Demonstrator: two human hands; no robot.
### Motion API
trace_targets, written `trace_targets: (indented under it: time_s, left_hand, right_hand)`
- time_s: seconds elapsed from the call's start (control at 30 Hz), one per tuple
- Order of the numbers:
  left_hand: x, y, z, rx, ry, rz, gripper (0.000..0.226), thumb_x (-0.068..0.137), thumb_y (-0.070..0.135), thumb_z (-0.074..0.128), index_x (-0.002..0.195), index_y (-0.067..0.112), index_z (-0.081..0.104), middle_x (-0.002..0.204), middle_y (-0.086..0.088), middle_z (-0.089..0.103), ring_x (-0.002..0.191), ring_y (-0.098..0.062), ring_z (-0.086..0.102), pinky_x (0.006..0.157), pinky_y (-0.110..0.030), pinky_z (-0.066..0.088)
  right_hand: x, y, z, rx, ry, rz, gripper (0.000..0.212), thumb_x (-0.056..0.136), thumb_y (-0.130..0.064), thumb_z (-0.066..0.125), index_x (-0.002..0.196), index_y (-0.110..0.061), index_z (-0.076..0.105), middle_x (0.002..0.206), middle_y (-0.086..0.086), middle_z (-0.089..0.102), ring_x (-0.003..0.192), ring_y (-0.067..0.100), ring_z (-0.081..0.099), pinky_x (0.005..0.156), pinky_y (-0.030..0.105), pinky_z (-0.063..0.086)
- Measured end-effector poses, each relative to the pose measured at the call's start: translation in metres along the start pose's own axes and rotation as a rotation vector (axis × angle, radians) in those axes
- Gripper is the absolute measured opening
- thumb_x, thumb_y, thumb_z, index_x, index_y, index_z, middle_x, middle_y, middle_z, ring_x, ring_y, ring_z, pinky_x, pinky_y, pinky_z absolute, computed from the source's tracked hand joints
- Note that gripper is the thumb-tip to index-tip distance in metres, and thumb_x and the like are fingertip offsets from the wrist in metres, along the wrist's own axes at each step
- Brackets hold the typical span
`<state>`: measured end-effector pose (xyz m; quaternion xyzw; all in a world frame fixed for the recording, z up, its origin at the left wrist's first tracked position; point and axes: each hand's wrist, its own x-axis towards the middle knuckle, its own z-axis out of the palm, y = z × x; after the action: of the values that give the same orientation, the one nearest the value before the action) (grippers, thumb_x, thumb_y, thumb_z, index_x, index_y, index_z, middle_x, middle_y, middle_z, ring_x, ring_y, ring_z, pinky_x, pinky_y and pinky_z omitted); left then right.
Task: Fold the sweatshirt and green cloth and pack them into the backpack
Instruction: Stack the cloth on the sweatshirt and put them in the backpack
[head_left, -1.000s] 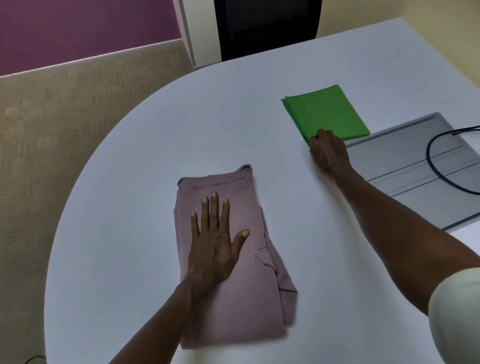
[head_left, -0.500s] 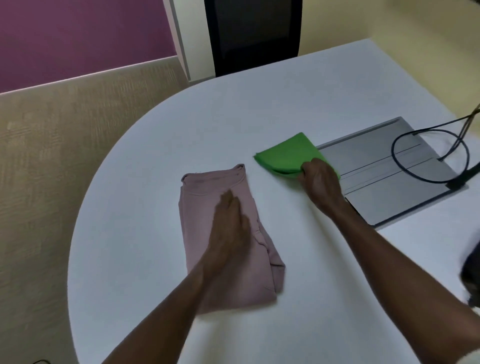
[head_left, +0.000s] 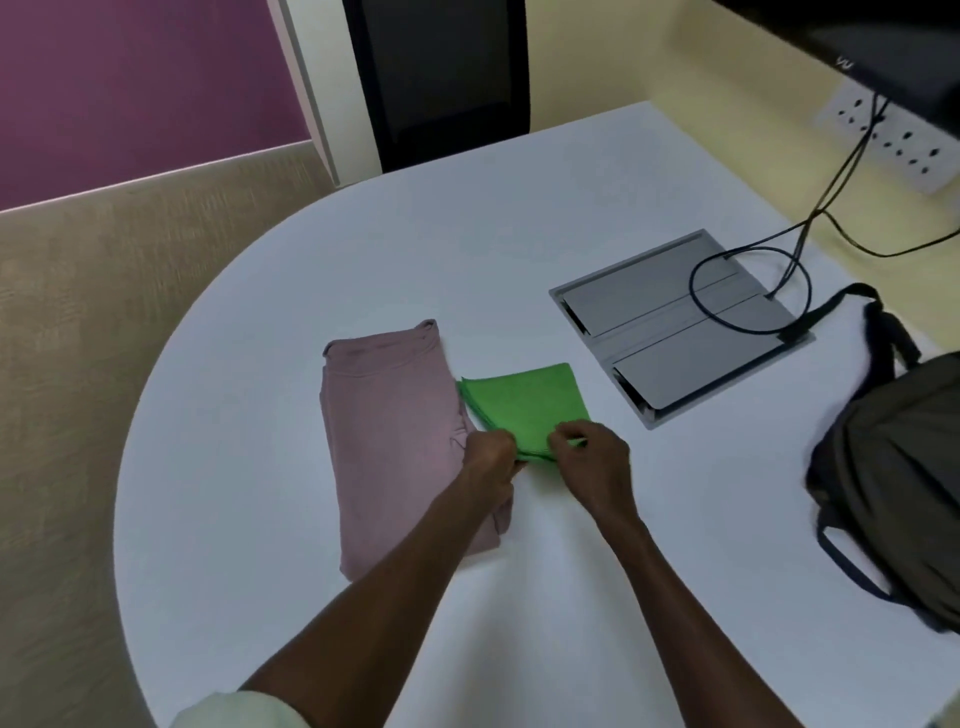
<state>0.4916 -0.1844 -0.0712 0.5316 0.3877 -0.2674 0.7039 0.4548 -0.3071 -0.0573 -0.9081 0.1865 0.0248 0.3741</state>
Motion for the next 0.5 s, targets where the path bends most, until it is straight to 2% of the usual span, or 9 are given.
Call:
trace_targets:
  time_s: [0.07, 0.1, 0.17, 0.2, 0.23, 0.3, 0.4, 0.5]
  left_hand:
    - [-0.012, 0.002, -0.006, -0.04, -0.039, -0.018, 0.013, 0.098, -0.008, 0.042, 0.098, -0.005, 0.055, 0.098, -0.019, 0.063, 0.085, -0.026, 0.067, 0.075, -0.033, 0.061]
    - [-0.02, 0.003, -0.01, -0.069, -0.063, -0.026, 0.015, 0.099, -0.008, 0.041, 0.099, -0.006, 0.056, 0.1, -0.021, 0.063, 0.085, -0.027, 0.068, 0.071, -0.032, 0.062]
    - [-0.031, 0.004, -0.016, -0.134, -0.117, -0.038, 0.017, 0.099, -0.01, 0.039, 0.102, -0.009, 0.056, 0.109, -0.026, 0.064, 0.088, -0.029, 0.068, 0.063, -0.032, 0.062]
    - [-0.036, 0.005, -0.019, -0.152, -0.146, -0.038, 0.018, 0.099, -0.01, 0.038, 0.102, -0.01, 0.057, 0.113, -0.028, 0.064, 0.09, -0.031, 0.068, 0.062, -0.032, 0.063]
    - [-0.042, 0.007, -0.022, -0.158, -0.175, -0.036, 0.02, 0.099, -0.011, 0.037, 0.104, -0.013, 0.056, 0.113, -0.028, 0.064, 0.09, -0.031, 0.068, 0.062, -0.033, 0.063]
    - [-0.053, 0.013, -0.028, -0.157, -0.227, -0.01, 0.022, 0.099, -0.013, 0.035, 0.108, -0.016, 0.056, 0.105, -0.027, 0.066, 0.087, -0.031, 0.068, 0.062, -0.033, 0.062]
    - [-0.069, 0.027, -0.041, -0.125, -0.269, 0.032, 0.024, 0.098, -0.015, 0.033, 0.101, -0.018, 0.057, 0.094, -0.024, 0.065, 0.083, -0.029, 0.066, 0.058, -0.028, 0.061]
    - [-0.081, 0.049, -0.058, -0.106, -0.308, 0.032, 0.028, 0.1, -0.012, 0.029, 0.094, -0.019, 0.056, 0.095, -0.028, 0.063, 0.085, -0.033, 0.065, 0.061, -0.029, 0.062]
  right_hand:
    - [-0.003, 0.024, -0.01, 0.052, 0.047, 0.309, 0.046, 0.09, -0.038, 0.063, 0.122, -0.006, 0.065, 0.121, 0.014, 0.066, 0.111, 0.03, 0.06, 0.095, 0.036, 0.047]
    - [-0.006, 0.035, -0.013, 0.105, -0.001, 0.493, 0.053, 0.09, -0.043, 0.063, 0.126, -0.004, 0.06, 0.123, 0.017, 0.063, 0.11, 0.032, 0.059, 0.093, 0.04, 0.049]
    - [-0.018, 0.049, -0.016, 0.427, -0.177, 0.774, 0.058, 0.088, -0.047, 0.065, 0.123, -0.002, 0.056, 0.112, 0.02, 0.063, 0.088, 0.031, 0.061, 0.07, 0.038, 0.052]
    - [-0.024, 0.053, -0.016, 0.598, -0.253, 0.842, 0.054, 0.087, -0.046, 0.067, 0.118, -0.004, 0.056, 0.102, 0.021, 0.065, 0.073, 0.027, 0.062, 0.061, 0.033, 0.05]
    - [-0.03, 0.055, -0.017, 0.738, -0.288, 0.873, 0.046, 0.088, -0.042, 0.068, 0.112, -0.005, 0.057, 0.092, 0.021, 0.067, 0.063, 0.024, 0.063, 0.055, 0.03, 0.049]
    - [-0.038, 0.053, -0.021, 0.922, -0.228, 0.871, 0.026, 0.092, -0.025, 0.067, 0.105, -0.002, 0.061, 0.083, 0.022, 0.07, 0.058, 0.022, 0.065, 0.049, 0.027, 0.048]
    - [-0.037, 0.037, -0.033, 0.914, -0.103, 0.754, 0.018, 0.092, -0.004, 0.064, 0.102, 0.01, 0.062, 0.082, 0.025, 0.068, 0.057, 0.023, 0.067, 0.041, 0.023, 0.049]
    - [-0.031, 0.005, -0.056, 0.877, -0.09, 0.592, 0.01, 0.094, -0.001, 0.06, 0.094, 0.007, 0.065, 0.081, 0.024, 0.068, 0.056, 0.023, 0.068, 0.043, 0.022, 0.051]
